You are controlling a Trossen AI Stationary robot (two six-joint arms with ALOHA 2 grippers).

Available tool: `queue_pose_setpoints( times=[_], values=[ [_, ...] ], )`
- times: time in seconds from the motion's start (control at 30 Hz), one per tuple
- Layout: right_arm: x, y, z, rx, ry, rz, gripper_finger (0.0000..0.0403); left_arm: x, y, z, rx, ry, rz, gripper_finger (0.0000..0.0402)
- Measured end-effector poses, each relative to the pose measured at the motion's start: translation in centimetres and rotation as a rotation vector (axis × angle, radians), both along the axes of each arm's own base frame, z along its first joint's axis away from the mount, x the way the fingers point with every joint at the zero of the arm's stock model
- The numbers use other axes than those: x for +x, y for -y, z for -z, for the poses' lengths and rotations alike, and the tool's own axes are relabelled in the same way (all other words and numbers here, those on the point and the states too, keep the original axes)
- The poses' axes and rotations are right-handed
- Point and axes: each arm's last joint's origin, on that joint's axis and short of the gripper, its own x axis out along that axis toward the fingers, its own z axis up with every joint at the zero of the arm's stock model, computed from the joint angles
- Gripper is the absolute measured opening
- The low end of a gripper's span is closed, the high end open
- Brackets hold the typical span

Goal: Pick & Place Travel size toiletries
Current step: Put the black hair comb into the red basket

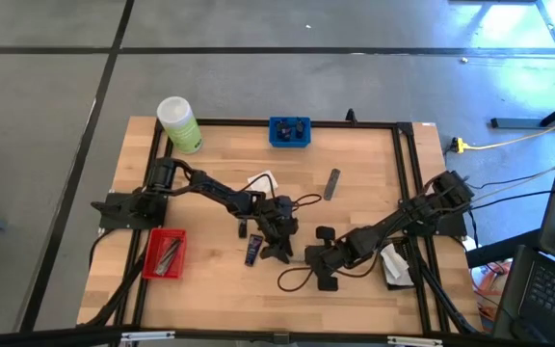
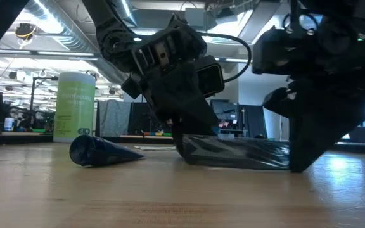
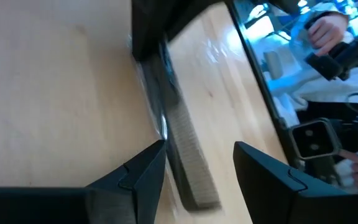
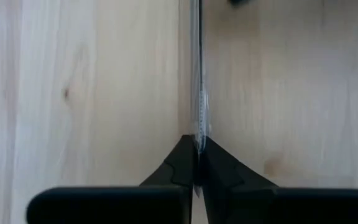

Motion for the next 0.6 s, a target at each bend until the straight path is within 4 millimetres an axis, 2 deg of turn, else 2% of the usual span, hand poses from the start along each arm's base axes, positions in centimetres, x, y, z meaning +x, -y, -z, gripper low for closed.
queue_pose_setpoints(
  times=[0.3, 0.6],
  values=[
    [-0.1, 0.1, -0.7, 0.100, -0.030, -0.001, 0.0013, -0.1, 0.1, -0.3, -0.008, 0.009, 0.032, 0.0187],
    [0.3, 0.1, -1.0, 0.140, 0.001, -0.003, 0.0013, -0.1, 0.3, -1.2, 0.214, -0.023, -0.030, 0.0187]
  ],
)
